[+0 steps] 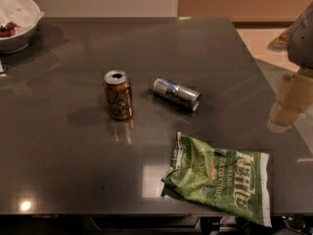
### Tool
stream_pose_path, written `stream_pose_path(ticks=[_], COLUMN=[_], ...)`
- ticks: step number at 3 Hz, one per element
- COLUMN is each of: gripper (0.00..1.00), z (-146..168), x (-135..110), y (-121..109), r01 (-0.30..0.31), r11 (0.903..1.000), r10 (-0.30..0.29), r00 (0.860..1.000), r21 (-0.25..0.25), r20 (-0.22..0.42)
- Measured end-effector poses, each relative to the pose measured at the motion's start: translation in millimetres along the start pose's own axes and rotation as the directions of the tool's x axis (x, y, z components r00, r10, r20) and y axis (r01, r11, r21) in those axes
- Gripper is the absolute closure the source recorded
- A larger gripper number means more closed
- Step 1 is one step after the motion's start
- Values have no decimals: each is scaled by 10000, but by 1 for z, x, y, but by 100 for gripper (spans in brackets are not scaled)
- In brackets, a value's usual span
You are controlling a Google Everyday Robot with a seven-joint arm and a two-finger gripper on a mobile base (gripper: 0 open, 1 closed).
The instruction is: Move green jalapeno chip bag near orange can
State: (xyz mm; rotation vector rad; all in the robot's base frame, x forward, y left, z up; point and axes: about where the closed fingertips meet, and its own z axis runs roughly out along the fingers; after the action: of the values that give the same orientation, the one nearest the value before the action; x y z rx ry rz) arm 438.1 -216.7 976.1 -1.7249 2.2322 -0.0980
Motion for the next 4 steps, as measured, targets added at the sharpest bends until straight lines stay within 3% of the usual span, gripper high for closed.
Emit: stream_pose_path(ticks=[2, 4], gripper=[0, 0], z=[4, 30], x=[-12, -45], y=[2, 37], r01=[290, 1222], r11=[9995, 9867], r10=[-288, -1146], r00=[9995, 9906], r21=[-141, -1071], r20=[135, 744])
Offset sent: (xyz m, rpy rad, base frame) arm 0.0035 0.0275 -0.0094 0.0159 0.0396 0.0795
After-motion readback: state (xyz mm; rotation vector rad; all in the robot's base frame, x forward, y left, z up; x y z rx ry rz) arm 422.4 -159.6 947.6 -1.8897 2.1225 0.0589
